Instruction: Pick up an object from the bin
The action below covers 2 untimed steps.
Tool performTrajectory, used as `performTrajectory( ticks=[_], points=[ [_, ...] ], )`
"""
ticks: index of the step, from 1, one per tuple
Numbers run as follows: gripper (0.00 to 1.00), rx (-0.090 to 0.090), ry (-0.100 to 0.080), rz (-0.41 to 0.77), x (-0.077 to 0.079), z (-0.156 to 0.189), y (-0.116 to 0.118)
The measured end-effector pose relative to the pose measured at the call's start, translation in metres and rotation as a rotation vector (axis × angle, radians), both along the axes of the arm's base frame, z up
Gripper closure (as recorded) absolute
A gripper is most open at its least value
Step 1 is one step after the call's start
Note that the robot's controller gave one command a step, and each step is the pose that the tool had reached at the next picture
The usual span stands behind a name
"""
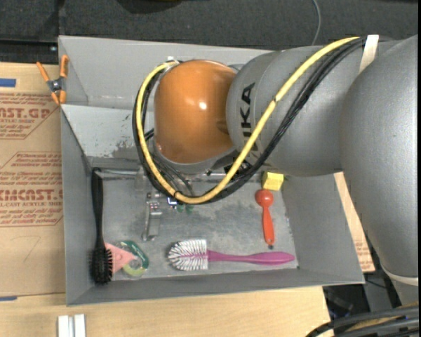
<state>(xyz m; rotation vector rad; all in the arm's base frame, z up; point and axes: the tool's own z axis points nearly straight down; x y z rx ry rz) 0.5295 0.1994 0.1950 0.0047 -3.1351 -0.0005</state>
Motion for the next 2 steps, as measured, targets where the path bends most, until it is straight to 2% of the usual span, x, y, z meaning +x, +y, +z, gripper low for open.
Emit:
performTrajectory(
  ticks=[1,2],
  points=[
    [0.0,0.002,-0.007,-0.003,0.002,0.004,-0.001],
    [0.0,0.0,0.002,0.087,-0.024,-0.129,-0.128]
  ],
)
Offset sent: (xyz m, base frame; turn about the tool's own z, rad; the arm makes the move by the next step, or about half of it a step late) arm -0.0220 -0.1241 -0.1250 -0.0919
